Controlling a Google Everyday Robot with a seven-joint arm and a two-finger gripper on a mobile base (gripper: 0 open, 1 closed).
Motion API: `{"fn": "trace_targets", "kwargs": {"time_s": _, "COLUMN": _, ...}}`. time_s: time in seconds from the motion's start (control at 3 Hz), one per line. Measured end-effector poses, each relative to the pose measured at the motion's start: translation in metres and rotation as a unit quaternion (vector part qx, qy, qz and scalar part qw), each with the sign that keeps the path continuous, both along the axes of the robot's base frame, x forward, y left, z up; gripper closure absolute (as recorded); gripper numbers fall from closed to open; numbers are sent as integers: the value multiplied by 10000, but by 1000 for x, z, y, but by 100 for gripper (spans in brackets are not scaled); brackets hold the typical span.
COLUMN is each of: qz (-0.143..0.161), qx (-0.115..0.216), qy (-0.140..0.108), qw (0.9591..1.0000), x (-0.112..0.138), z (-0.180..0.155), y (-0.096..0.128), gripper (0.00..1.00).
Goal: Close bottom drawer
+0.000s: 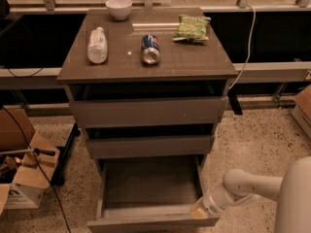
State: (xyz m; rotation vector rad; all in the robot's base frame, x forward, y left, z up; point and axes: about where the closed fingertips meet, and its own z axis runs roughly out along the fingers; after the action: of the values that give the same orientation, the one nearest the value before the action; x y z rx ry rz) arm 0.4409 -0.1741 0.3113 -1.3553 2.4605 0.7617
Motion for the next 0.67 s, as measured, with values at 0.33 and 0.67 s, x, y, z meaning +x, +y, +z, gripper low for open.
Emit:
{"fn": "trace_targets", "kwargs": {"time_s": 0.33, "qz": -422, "qx": 73, "qy": 309, "qw": 9986, "x": -20, "z": -38, "y": -28, "gripper": 100}}
{"fn": "trace_targets", "kwargs": {"time_s": 0.67, "qz": -942, "qx": 344, "qy": 582, "qw": 9933, "x": -37, "z": -76, "y": -53, "gripper": 100}}
